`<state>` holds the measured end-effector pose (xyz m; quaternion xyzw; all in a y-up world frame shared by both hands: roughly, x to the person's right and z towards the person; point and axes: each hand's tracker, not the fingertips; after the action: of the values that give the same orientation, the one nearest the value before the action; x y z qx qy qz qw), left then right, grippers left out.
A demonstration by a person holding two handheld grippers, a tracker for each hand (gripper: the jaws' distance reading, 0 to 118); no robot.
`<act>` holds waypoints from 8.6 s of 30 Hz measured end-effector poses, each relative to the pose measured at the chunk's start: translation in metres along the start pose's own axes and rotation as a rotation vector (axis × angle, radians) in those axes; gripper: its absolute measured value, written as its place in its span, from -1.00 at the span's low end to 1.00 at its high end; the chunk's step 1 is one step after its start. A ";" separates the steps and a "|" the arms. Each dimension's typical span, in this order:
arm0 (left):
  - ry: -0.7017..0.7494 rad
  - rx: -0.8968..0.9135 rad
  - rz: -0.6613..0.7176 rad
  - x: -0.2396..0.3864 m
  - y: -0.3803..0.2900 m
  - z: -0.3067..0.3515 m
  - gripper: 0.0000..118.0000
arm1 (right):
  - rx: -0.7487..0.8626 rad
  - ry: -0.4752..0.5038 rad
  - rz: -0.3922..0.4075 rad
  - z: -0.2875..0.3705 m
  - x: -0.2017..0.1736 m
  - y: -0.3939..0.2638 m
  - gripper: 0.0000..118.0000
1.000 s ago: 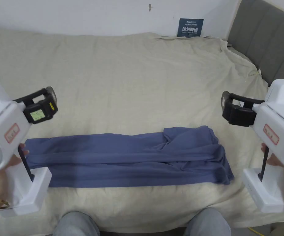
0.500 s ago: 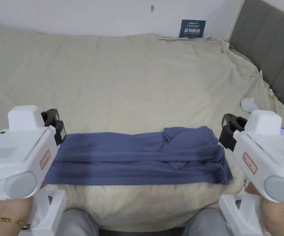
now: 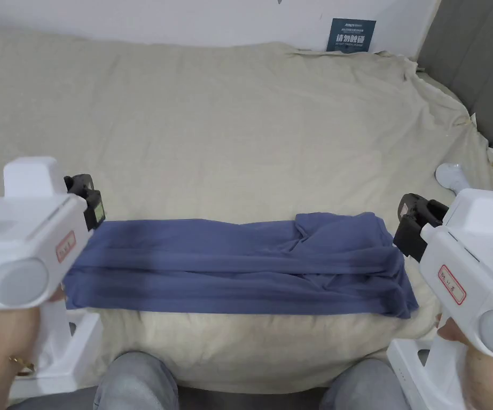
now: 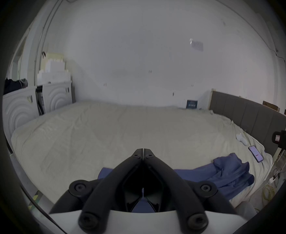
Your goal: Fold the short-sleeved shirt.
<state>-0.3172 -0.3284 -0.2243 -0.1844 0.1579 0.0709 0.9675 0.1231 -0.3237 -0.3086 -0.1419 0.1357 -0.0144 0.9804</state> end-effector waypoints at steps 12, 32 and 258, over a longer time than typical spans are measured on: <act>-0.284 -0.480 0.441 -0.127 0.008 -0.095 1.00 | -0.057 -0.014 0.035 -0.017 -0.017 -0.002 -1.00; -0.247 -0.607 0.531 -0.137 -0.060 -0.138 -0.05 | -0.153 -0.024 0.055 -0.041 -0.041 -0.011 -1.00; -0.212 -0.587 -0.284 0.096 0.023 -0.045 -0.85 | -0.063 -0.030 -0.144 0.012 0.017 -0.010 -1.00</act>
<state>-0.2443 -0.3170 -0.3031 -0.4668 0.0020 -0.0035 0.8844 0.1430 -0.3308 -0.2996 -0.1823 0.1107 -0.0784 0.9738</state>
